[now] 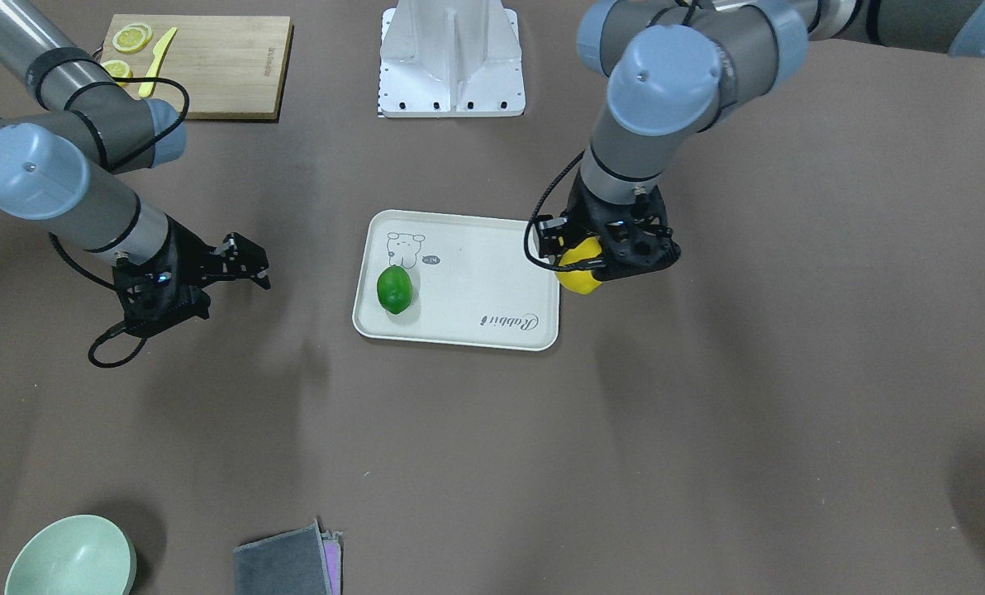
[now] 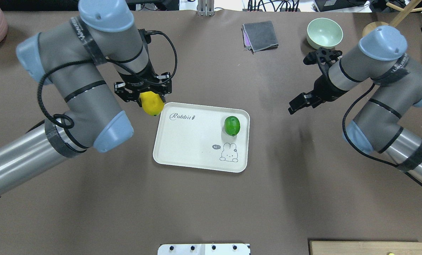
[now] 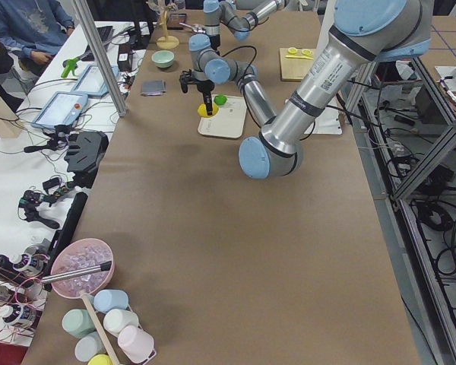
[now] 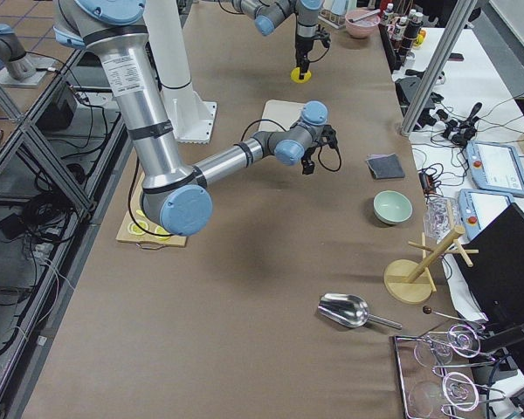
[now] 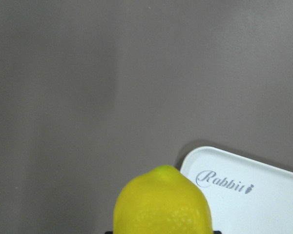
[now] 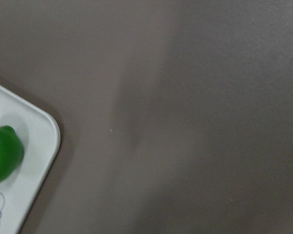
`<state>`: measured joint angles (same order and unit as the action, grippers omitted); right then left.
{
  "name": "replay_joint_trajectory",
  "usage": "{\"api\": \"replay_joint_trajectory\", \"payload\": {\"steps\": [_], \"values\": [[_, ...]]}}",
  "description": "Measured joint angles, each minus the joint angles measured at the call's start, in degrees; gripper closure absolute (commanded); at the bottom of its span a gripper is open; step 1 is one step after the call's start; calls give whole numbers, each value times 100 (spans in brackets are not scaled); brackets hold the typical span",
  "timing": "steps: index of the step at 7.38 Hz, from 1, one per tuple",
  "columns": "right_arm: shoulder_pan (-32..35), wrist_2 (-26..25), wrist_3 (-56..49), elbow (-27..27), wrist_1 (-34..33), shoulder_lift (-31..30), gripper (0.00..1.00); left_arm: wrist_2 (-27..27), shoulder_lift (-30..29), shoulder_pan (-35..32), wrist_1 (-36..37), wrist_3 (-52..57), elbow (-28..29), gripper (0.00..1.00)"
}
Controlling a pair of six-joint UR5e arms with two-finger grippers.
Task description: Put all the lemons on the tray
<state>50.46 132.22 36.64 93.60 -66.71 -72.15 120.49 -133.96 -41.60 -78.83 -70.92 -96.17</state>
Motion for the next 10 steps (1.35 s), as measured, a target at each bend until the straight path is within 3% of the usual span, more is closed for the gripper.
{"api": "replay_joint_trajectory", "payload": {"steps": [4,5,6,7,8,10], "values": [[352,-117,-1162,722,-159,-1394,0,-781,-518,888,-347,-817,725,100],[416,-378,-1325,1128,-516,-1759,0,-949,-514,1049,-434,-918,821,86],[525,-615,-1454,1593,-1085,-2052,0,-1120,-499,1195,-547,-995,907,59],[763,-691,-1689,1887,-1668,-2198,0,-1222,-472,1280,-723,-1034,1023,40],[1122,-644,-2090,2002,-2190,-2254,0,-1272,-440,1321,-891,-1051,1131,3],[1884,-396,-2896,1974,-3045,-2258,0,-1298,-374,1347,-1077,-1055,1212,2]]}}
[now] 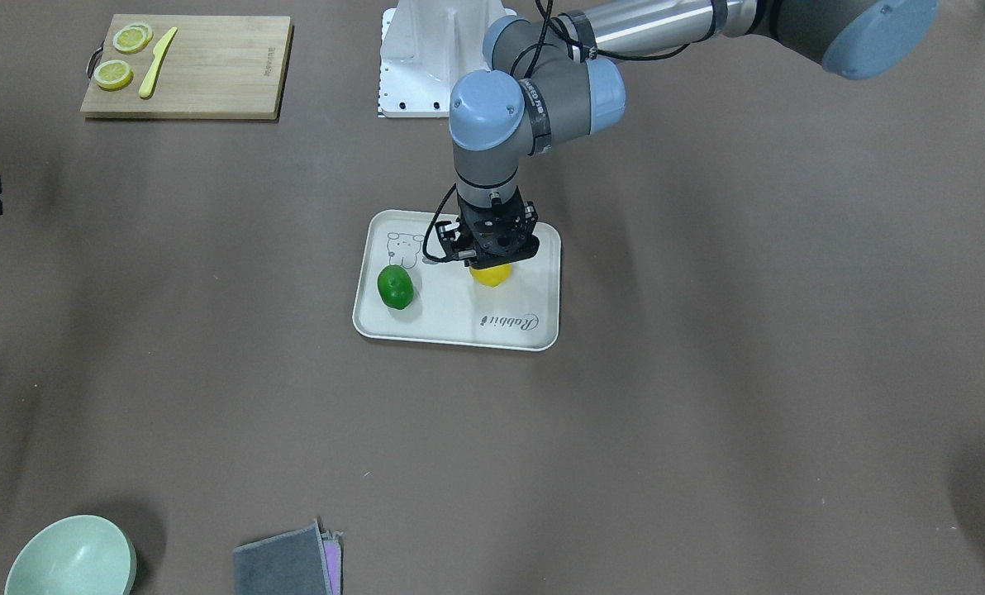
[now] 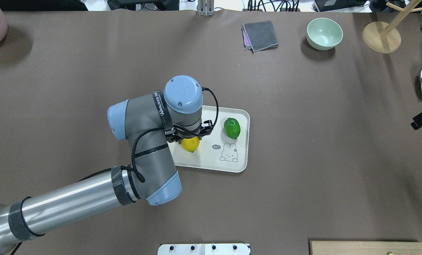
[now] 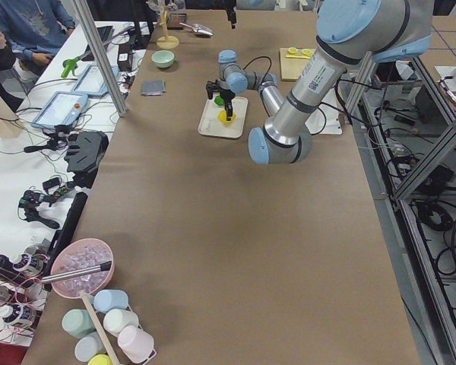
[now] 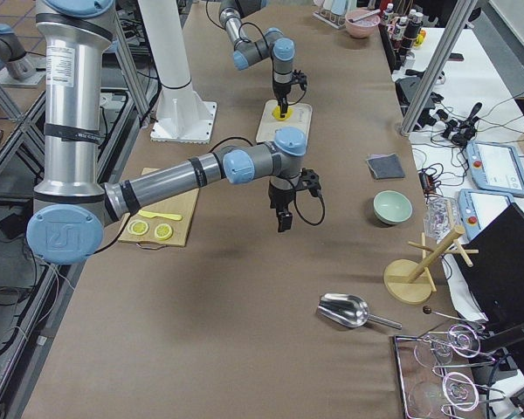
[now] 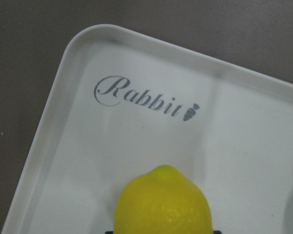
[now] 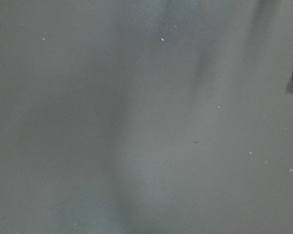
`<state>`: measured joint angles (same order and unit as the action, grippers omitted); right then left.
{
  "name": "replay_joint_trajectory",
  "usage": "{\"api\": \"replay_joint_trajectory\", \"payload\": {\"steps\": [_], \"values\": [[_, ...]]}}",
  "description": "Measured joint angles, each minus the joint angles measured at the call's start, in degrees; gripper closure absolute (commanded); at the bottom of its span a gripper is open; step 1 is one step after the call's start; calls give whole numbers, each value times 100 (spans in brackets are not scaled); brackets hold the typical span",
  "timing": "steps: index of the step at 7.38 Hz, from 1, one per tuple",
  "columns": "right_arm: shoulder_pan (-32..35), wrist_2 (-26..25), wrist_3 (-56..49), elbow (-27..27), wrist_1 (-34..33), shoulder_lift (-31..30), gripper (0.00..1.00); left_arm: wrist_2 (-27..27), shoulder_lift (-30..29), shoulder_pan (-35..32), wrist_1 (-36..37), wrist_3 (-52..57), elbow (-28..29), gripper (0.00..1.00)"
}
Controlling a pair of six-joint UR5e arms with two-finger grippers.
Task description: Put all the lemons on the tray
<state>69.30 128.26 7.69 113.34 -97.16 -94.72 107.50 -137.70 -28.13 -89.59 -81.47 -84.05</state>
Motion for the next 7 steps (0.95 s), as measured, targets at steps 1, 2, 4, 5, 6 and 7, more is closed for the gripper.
{"api": "replay_joint_trajectory", "payload": {"steps": [1,2,4,5,6,7], "values": [[318,145,-318,-184,-185,21,0,-4,20,-6,-48,0,-5,2],[586,298,-496,-424,-253,62,0,-1,28,-30,-65,8,-31,2],[1113,432,-735,-957,-310,328,0,155,81,-326,20,143,-209,2],[1384,471,-948,-1254,-320,479,0,451,225,-615,126,353,-399,2],[1626,501,-1132,-1515,-348,624,0,791,509,-980,218,666,-681,2],[1782,507,-1198,-1678,-385,748,0,1068,893,-1313,264,1006,-997,2]]}}
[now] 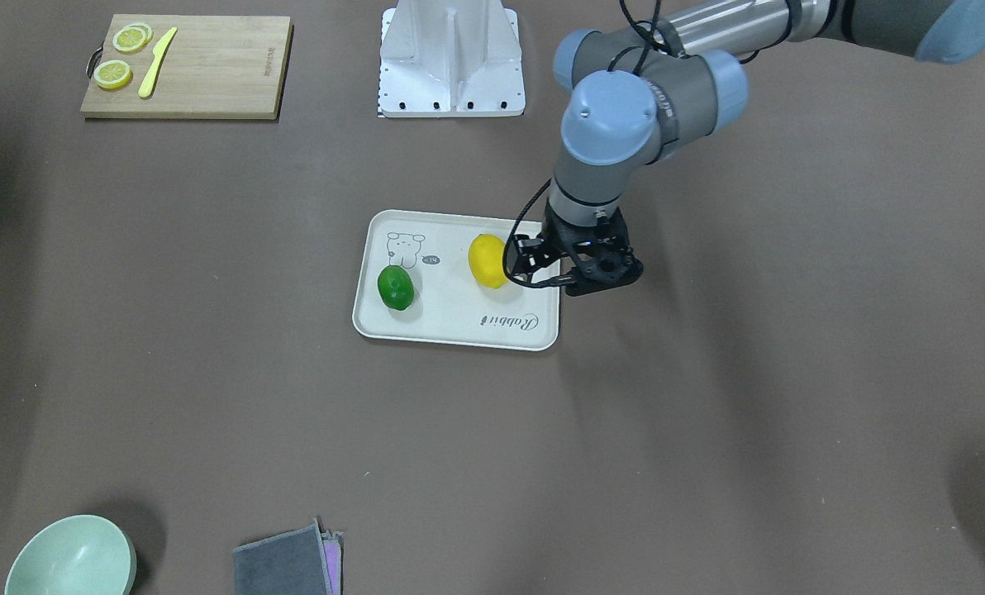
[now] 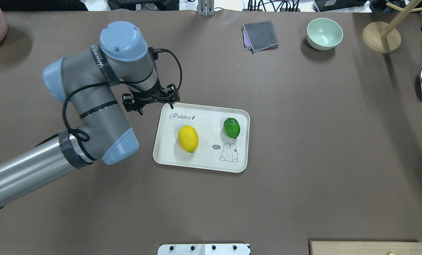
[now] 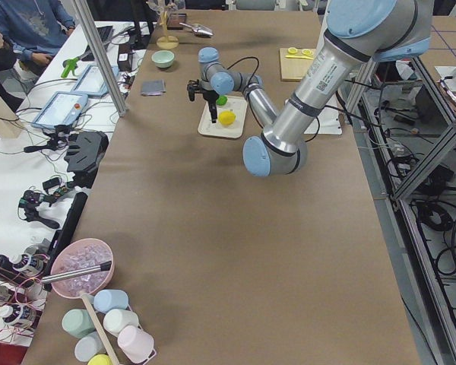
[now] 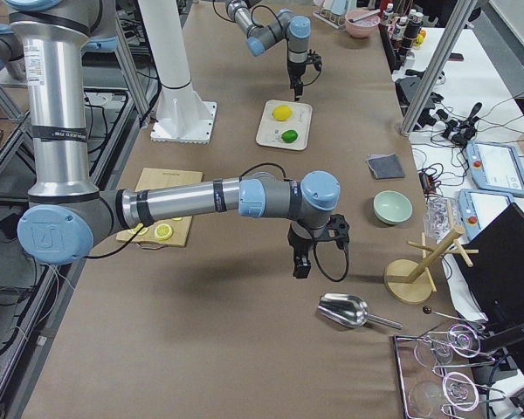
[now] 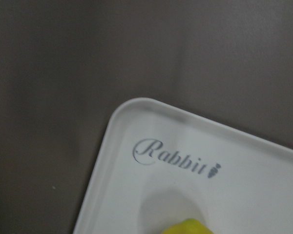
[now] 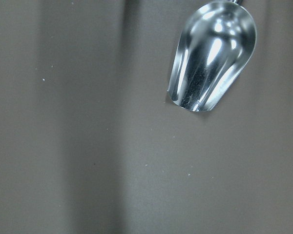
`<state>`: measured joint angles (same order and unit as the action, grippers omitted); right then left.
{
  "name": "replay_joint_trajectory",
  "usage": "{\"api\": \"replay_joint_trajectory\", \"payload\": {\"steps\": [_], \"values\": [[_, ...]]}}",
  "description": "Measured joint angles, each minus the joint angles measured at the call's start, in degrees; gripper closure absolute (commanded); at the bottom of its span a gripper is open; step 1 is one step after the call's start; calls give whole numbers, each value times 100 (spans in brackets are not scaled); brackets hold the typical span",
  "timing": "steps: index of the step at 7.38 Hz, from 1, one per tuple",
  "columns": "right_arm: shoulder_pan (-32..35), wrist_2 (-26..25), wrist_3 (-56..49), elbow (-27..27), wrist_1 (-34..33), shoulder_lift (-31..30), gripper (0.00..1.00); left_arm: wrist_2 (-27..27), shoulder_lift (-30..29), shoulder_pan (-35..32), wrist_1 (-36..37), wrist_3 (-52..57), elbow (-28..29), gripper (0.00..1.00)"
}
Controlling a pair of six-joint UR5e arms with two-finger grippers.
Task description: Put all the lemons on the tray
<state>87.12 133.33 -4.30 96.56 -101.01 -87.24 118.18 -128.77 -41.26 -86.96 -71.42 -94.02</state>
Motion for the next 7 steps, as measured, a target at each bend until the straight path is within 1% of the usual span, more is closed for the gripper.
{"api": "replay_joint_trajectory", "payload": {"steps": [2,3,5,7], "values": [[199,-6,20,-261,-22,208,0,388,968,-641,23,881,-597,2],[250,19,28,-309,-28,234,0,594,1467,-986,19,1514,-759,2],[299,136,86,-328,-48,234,0,829,2367,-1701,-44,2847,-851,2],[311,177,202,-321,-50,253,0,953,3059,-2278,-118,4021,-711,2]]}}
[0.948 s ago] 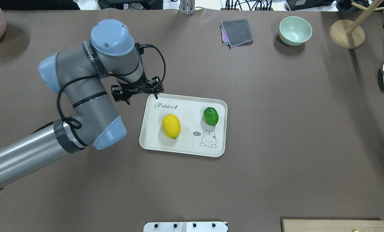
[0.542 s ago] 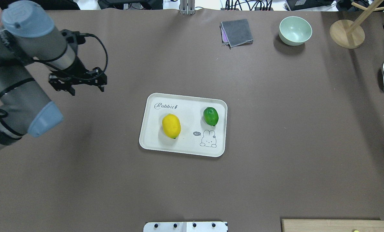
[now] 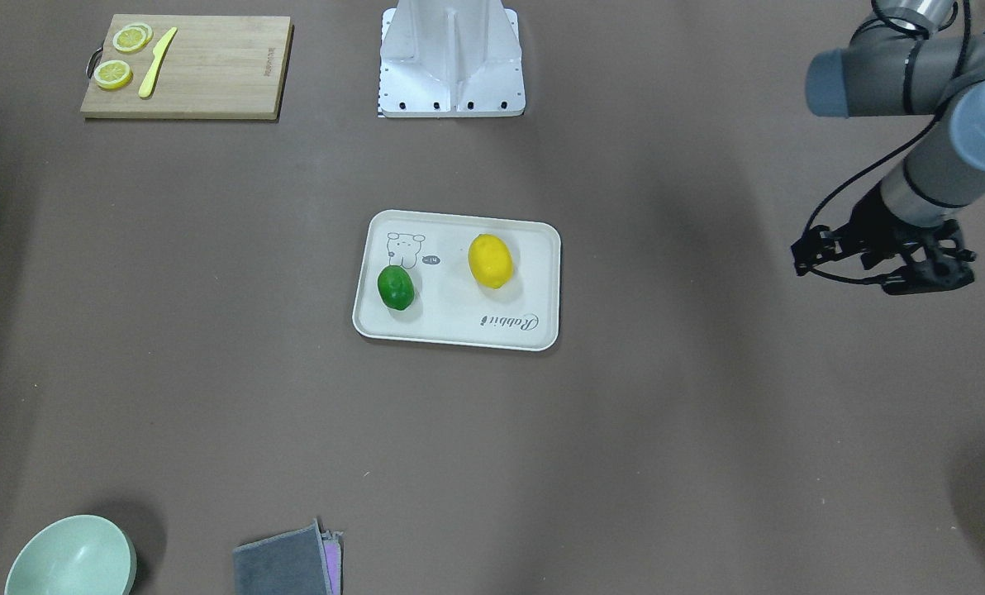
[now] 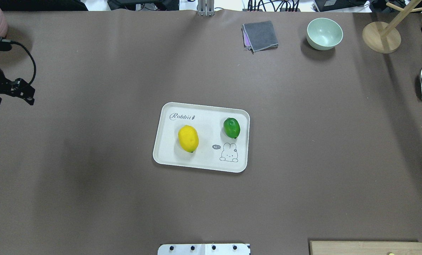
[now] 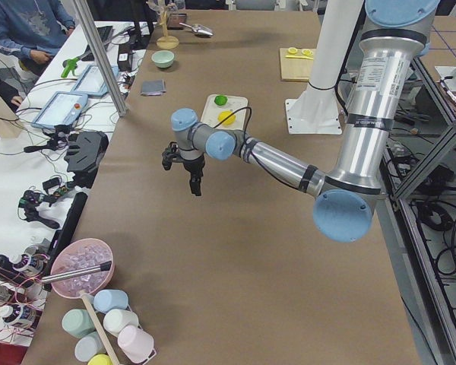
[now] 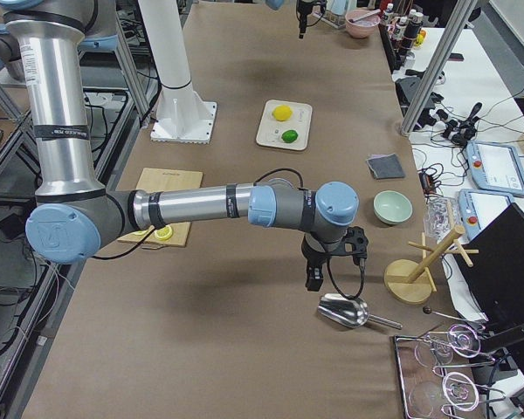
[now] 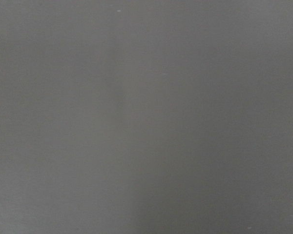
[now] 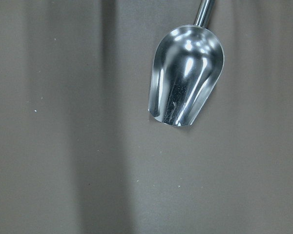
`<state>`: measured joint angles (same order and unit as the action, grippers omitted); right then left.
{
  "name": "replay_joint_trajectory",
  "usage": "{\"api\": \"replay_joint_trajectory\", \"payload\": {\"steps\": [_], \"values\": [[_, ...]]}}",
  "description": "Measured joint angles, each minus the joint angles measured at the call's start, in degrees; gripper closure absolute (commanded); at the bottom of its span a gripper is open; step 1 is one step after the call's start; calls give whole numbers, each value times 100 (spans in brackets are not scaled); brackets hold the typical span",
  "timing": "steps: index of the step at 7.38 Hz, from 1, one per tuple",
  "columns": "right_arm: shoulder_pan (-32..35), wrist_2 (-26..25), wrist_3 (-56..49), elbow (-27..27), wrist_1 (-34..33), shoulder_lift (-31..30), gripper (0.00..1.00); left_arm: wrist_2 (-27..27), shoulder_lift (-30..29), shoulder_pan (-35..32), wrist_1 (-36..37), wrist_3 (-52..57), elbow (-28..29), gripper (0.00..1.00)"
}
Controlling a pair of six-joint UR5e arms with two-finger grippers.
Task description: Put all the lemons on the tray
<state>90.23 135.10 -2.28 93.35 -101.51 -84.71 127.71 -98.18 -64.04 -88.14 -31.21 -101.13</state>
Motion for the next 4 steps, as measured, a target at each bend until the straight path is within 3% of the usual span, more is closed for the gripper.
{"api": "replay_joint_trajectory", "payload": {"steps": [4], "values": [[90,105,34,231,-3,-55,0,502,1118,-1132,-1010,1780,794,2]]}}
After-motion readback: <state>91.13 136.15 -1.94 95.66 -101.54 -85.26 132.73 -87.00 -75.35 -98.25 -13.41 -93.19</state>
